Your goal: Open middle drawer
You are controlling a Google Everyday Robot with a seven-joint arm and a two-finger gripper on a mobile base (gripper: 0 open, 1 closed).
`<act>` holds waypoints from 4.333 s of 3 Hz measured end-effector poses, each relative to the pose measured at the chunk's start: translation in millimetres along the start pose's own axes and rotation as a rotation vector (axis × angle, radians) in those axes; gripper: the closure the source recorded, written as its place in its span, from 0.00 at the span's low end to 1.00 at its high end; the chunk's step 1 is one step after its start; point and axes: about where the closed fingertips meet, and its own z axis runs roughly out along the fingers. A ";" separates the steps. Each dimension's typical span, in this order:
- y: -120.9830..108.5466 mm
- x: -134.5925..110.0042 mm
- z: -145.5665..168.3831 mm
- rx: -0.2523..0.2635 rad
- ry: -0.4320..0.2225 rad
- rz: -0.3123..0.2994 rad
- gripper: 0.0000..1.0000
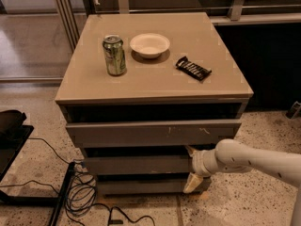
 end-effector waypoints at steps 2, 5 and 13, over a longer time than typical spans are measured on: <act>-8.5 19.4 21.7 -0.006 0.004 0.029 0.00; -8.8 19.5 22.1 -0.006 0.003 0.029 0.65; 9.4 16.3 6.0 -0.004 0.007 0.052 0.28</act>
Offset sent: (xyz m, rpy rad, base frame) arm 0.0256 -0.0147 -0.0385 0.0043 0.0312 -0.0328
